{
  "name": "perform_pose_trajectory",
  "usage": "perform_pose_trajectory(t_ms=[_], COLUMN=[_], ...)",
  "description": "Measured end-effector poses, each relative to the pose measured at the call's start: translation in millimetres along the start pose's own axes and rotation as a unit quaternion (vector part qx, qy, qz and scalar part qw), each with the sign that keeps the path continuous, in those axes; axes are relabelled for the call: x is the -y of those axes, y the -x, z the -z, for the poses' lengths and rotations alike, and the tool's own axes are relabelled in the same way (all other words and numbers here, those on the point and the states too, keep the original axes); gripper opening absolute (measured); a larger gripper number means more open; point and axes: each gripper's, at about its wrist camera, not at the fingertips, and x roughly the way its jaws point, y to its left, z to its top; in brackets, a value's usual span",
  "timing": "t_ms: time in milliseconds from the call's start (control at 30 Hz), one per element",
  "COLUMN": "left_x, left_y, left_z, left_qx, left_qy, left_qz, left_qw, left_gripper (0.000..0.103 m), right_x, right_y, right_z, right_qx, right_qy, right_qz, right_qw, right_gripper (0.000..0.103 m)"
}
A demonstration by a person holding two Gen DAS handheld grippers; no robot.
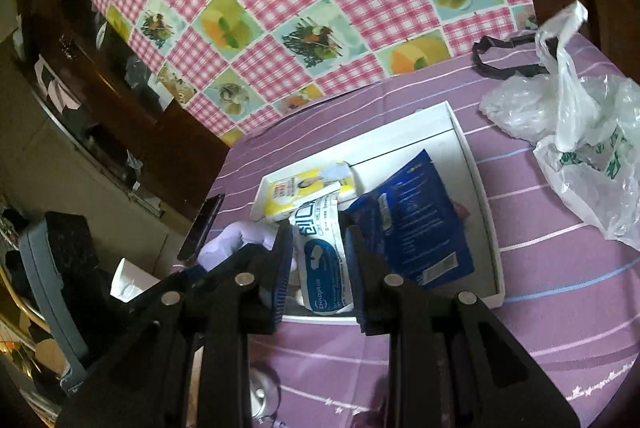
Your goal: Organize soft objects
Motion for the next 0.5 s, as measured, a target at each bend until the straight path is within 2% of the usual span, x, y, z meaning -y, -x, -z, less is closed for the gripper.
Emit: perform_pose_trajectory(t_ms=[133,167,233,300,333,367,400,500], left_x=[-0.8,-2.1,-4.5,-2.9,0.1,3.2,6.3,10.8], left_y=[-9.0,-11.9,-14.2,-11.6,-7.5,-4.3,-1.1,3.2], left_z=[2.4,3.4,4.1,4.2,3.8,3.6,3.2,2.2], left_qx=[-0.002,-0.004,0.0,0.013,0.026,0.033,0.041,0.05], left_qy=[-0.009,-0.007,0.007,0.014,0.012,0.008,0.001,-0.011], left_qz=[-0.029,-0.029,-0.022,-0.018,-0.022,-0.026,-0.031,-0.044], left_qw=[0.9995,0.9995,0.9997,0.9996,0.9994,0.9991,0.9987,0.9977], left_gripper=[0.029,0.031,0.042,0.062,0.068,0.079,0.082,0.082], right_x=[7.2,10.1,17.2,21.0,20.7,19.5,18.3,13.7], right_y=[-12.7,-16.7,-19.7,-18.2,-17.0,-13.4,-8.4,6.8], right_z=[2.4,3.1,3.5,4.5,4.2,3.9,3.8,2.7], right_qx=[-0.002,-0.004,0.002,0.013,0.017,0.026,0.042,0.085], right_qy=[-0.005,-0.011,-0.044,-0.059,-0.058,-0.055,-0.053,-0.042], right_qz=[0.019,0.019,-0.008,-0.012,-0.006,0.0,0.0,0.006], right_qw=[1.0,1.0,0.999,0.998,0.998,0.998,0.998,0.995], right_gripper=[0.029,0.03,0.03,0.04,0.056,0.067,0.07,0.08])
